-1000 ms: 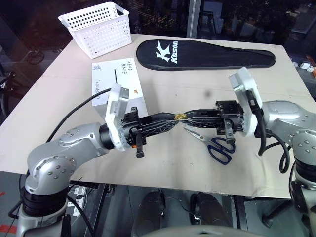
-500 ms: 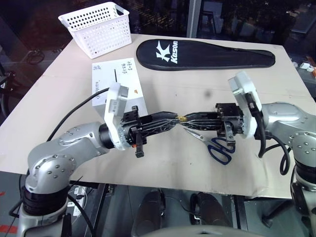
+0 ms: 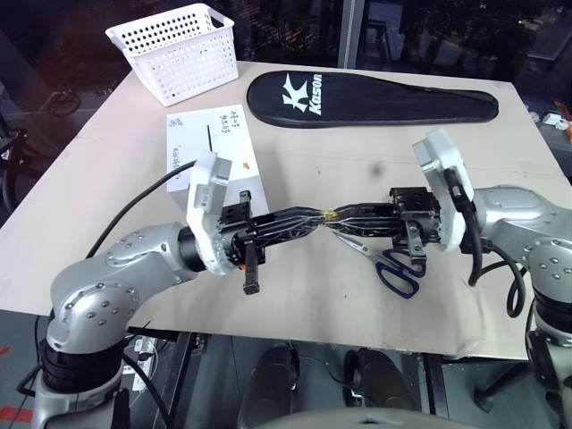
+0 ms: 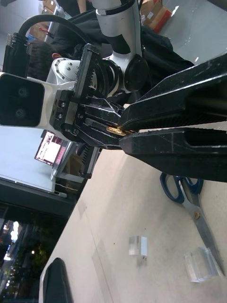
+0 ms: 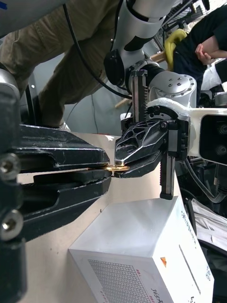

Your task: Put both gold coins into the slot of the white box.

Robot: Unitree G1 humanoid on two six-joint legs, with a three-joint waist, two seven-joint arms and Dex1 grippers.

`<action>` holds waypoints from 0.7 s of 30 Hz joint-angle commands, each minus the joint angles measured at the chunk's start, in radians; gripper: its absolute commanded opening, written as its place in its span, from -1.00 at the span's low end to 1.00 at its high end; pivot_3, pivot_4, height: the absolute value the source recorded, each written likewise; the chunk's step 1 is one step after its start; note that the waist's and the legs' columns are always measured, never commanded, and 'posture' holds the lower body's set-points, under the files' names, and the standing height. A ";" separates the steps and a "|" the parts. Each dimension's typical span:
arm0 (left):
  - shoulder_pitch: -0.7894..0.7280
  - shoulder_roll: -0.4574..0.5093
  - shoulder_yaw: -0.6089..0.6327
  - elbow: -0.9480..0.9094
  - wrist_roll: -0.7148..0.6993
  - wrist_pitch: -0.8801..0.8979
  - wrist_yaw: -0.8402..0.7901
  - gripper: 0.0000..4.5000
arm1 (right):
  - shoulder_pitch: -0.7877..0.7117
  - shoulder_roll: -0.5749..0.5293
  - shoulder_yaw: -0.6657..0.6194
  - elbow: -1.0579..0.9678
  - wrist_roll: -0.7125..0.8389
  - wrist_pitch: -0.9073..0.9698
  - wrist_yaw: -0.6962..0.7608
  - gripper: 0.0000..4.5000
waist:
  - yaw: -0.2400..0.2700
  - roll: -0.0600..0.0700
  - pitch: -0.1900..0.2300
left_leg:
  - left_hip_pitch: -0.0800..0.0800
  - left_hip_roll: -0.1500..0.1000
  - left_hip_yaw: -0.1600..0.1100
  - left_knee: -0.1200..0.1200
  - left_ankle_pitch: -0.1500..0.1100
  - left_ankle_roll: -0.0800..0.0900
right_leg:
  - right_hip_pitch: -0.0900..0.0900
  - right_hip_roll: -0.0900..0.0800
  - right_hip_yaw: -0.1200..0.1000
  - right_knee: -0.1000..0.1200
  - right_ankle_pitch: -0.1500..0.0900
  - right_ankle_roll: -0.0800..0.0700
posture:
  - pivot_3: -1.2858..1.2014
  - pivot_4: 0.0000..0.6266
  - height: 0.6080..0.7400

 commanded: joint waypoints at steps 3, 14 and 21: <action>-0.001 -0.005 -0.016 -0.023 0.019 -0.022 -0.004 -1.00 | -0.011 0.009 -0.001 -0.034 0.056 0.002 0.000 -1.00 | 0.000 0.000 0.000 | 0.000 0.000 0.000 0.000 0.000 0.000 | 0.000 0.000 0.000 0.000 0.000 0.000 | 0.03 -0.52 1.00; 0.014 -0.043 0.043 -0.033 0.019 -0.051 0.127 -1.00 | 0.045 -0.059 -0.045 -0.022 -0.028 -0.050 -0.001 0.67 | 0.002 0.000 0.000 | 0.000 0.000 0.000 0.000 0.000 0.000 | 0.000 0.000 0.001 0.000 0.000 0.000 | 0.03 -0.52 1.00; -0.048 -0.101 0.025 -0.122 0.307 -0.090 0.543 -1.00 | 0.120 -0.185 -0.153 0.003 -0.262 -0.301 0.061 0.99 | 0.014 0.000 0.001 | -0.001 0.000 0.000 0.000 0.000 0.000 | 0.000 0.000 0.001 -0.001 0.000 0.000 | 0.03 -0.52 1.00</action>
